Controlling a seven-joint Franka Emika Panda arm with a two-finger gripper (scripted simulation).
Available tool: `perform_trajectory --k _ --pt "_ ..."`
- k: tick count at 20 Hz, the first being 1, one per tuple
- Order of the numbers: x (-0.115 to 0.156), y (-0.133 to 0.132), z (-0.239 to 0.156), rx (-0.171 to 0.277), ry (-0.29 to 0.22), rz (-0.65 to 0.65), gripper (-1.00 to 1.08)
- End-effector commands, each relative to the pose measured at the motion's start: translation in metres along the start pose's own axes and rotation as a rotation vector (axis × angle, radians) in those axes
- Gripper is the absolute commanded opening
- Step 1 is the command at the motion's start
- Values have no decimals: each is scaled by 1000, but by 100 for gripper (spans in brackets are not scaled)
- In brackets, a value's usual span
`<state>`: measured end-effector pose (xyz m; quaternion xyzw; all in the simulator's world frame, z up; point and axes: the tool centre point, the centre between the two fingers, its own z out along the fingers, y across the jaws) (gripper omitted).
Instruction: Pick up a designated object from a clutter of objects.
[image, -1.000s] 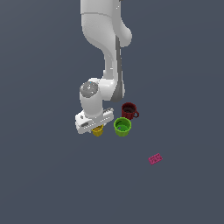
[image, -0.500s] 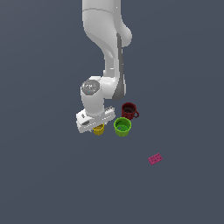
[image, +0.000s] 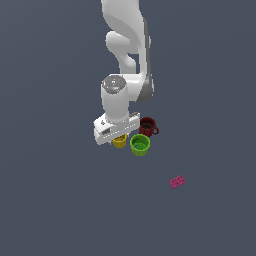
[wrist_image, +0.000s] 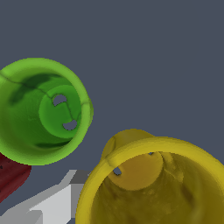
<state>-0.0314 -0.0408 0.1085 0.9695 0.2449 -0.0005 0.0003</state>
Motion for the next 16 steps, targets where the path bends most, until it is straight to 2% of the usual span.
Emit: perform_trajectory --k 1,16 --pt "5 -13 -21 -2 1 0 -100" --pt "43 -110 -168 -3 0 -1 -100"
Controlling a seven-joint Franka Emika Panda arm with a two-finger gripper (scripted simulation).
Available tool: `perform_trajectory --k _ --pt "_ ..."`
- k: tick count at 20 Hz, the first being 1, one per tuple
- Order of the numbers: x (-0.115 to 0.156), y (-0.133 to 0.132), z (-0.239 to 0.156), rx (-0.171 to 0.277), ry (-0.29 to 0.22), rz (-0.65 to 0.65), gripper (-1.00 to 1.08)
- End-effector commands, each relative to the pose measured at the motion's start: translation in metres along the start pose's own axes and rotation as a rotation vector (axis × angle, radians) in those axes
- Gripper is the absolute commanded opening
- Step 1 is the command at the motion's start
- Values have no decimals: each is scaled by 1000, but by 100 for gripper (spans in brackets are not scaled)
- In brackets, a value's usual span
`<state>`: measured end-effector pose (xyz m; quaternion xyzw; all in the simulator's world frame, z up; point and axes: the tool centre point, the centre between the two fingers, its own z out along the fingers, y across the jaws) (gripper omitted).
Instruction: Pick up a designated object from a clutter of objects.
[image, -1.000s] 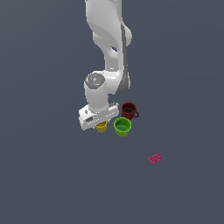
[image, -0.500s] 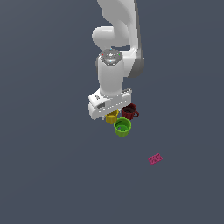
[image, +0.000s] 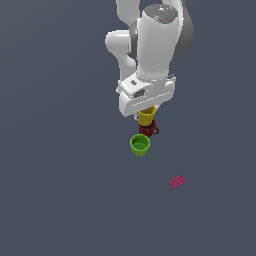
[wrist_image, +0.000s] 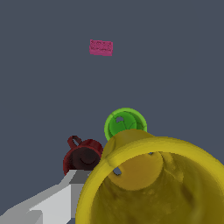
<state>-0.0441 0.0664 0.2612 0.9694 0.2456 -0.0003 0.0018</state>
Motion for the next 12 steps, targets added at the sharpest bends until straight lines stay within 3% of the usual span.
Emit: perform_trajectory --k 1,12 --pt "6 -16 -25 0 0 0 -100" --pt "32 -69 -109 2 1 0 -100"
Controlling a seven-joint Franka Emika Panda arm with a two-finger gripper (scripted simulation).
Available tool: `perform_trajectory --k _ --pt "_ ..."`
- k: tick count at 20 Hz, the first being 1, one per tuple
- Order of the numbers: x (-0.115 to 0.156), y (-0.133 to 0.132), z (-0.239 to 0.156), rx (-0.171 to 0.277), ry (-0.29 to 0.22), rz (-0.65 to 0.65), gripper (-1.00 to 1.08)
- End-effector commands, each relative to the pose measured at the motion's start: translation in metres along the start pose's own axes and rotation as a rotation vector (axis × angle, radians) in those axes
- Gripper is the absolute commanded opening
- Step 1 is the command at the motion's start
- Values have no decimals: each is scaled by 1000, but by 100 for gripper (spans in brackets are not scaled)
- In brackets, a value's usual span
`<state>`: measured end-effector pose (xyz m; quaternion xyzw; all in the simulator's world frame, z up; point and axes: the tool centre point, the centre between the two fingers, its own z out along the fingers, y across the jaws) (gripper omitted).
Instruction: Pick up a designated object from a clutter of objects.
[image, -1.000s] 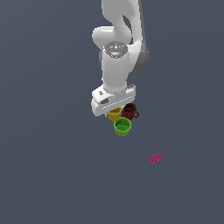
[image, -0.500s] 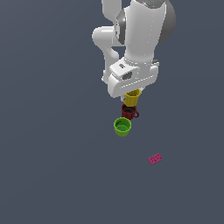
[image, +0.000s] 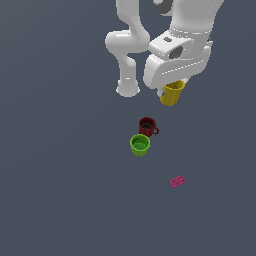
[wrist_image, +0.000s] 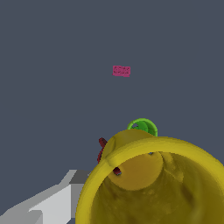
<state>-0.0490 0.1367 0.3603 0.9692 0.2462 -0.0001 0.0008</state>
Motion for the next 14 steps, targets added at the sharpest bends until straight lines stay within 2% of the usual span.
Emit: perform_trajectory --k 1,7,14 --pt "4 -8 -14 1 0 1 -100" --pt "11 -19 -32 1 0 1 -100" --pt "13 -19 -33 2 1 1 -100"
